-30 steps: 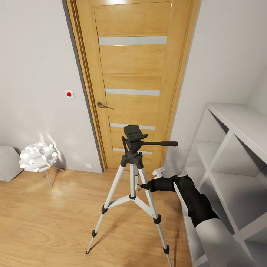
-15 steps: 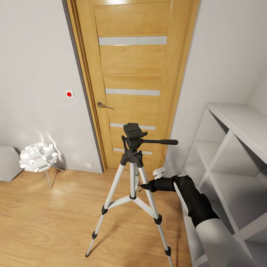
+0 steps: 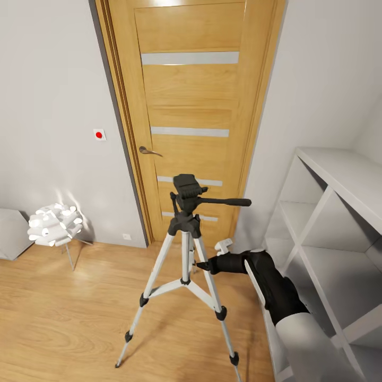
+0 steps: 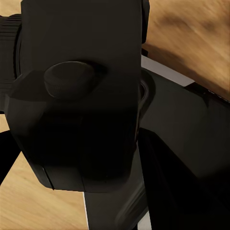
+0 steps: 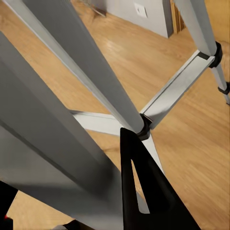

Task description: Attach the digital camera to the camera tripod in the bedroom.

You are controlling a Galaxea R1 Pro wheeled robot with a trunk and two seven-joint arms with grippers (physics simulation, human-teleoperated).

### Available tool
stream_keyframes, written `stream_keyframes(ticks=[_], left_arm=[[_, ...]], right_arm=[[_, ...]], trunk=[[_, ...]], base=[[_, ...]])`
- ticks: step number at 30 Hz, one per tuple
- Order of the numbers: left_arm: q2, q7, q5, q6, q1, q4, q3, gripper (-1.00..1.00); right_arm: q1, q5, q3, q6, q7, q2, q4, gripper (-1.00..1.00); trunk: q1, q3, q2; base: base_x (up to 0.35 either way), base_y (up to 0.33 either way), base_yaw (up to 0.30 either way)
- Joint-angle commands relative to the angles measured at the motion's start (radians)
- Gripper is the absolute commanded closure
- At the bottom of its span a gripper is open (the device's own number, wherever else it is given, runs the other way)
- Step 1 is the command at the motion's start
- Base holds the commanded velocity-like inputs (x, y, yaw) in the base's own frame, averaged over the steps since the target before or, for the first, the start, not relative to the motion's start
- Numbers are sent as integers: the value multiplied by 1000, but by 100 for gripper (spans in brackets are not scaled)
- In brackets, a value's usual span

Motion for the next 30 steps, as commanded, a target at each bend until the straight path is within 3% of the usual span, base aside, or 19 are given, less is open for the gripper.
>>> stream_keyframes(ticks=[1,4,14,20,26,30], left_arm=[[0,0,6,-1,-1,0,-8,100],[0,0,6,-1,-1,0,-8,100],[0,0,6,-1,-1,0,-8,100],[0,0,6,-1,-1,0,-8,100],[0,0,6,-1,-1,0,-8,100],[0,0,6,-1,-1,0,-8,100]], right_arm=[[-1,12,-2,3,6,5,-2,100],[-1,11,-2,3,-16,25,-8,100],[-1,8,-4,5,-59,49,-76,100],[5,9,-5,7,-68,53,-89,100],[10,7,-7,9,-123,56,-85,100],[14,-18,-8,15,-157,60,-82,100]], trunk=[[1,-2,-2],[1,-2,-2],[1,-2,-2],[1,-2,-2],[1,-2,-2],[1,-2,-2]], base=[[0,0,0],[0,0,0],[0,0,0],[0,0,0],[0,0,0],[0,0,0]])
